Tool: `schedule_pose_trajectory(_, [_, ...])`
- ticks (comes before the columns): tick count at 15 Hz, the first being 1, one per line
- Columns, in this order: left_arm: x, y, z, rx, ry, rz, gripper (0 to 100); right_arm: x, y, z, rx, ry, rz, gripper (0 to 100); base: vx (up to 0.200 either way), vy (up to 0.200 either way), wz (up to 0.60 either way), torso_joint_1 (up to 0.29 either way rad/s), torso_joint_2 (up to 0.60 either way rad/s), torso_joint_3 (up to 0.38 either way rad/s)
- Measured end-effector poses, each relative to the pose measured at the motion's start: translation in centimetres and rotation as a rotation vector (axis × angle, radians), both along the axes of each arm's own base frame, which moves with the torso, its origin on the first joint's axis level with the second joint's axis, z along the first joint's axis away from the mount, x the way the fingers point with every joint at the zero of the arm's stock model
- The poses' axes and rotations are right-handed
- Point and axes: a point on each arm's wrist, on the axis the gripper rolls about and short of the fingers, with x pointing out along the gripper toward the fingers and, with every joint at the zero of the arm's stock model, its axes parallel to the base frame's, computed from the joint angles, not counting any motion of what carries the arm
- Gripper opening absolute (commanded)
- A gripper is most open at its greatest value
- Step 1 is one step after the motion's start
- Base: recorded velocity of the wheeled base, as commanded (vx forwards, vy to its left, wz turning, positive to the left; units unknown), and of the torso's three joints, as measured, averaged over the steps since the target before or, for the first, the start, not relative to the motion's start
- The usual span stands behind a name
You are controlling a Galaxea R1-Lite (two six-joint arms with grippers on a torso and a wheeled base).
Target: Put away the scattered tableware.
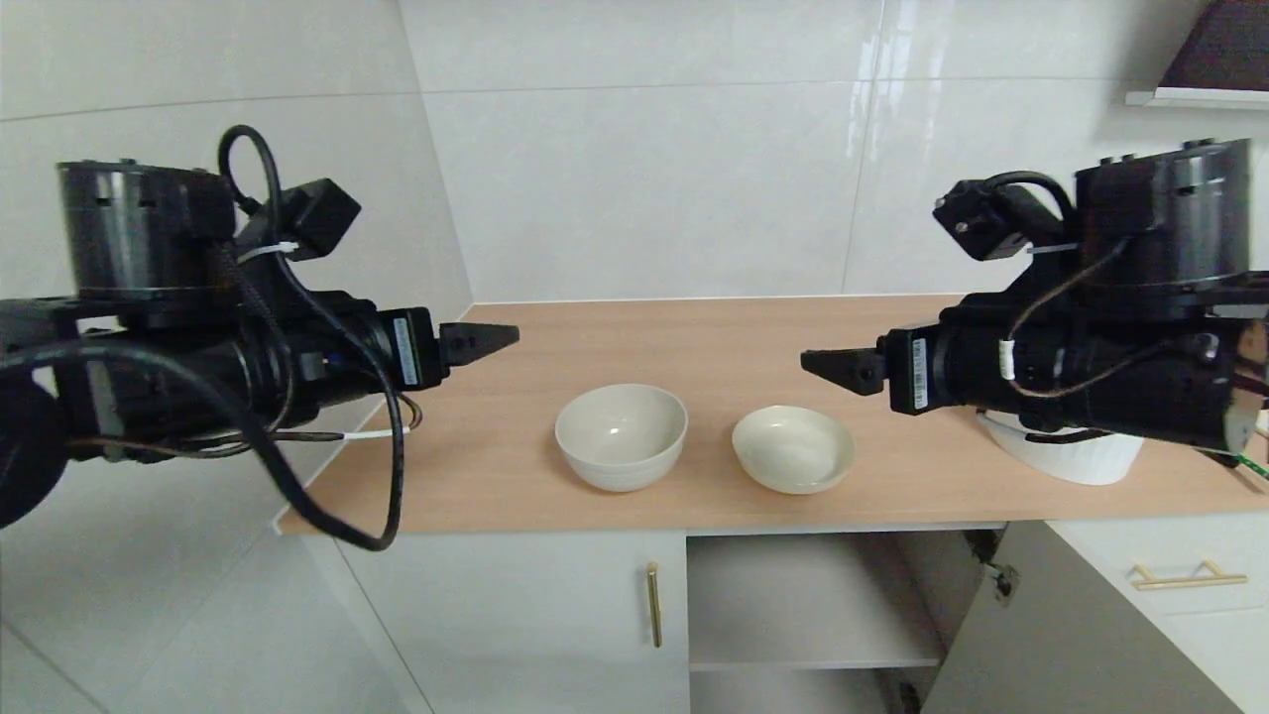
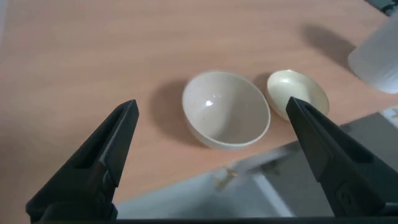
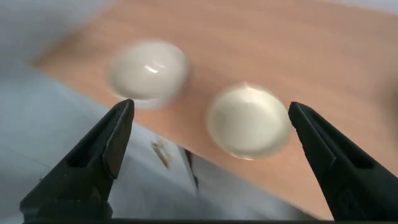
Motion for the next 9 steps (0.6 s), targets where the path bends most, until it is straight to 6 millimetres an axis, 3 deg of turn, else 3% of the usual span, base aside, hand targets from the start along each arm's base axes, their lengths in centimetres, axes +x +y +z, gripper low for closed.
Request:
schedule_pose_trajectory(4, [2.3, -1.6, -2.6, -0.052, 0.259, 0.039, 100, 4.4, -0.1, -1.5, 0.002, 0.21, -0.167, 100, 0.0, 0.0, 0.0, 0.0, 0.0, 0.0])
schedule_pose_trajectory(9, [4.5, -3.6, -4.6, -0.011, 0.298, 0.18, 100, 6.9, 0.4, -4.2, -0.054, 0.247, -0.304, 100, 0.0, 0.0, 0.0, 0.0, 0.0, 0.0])
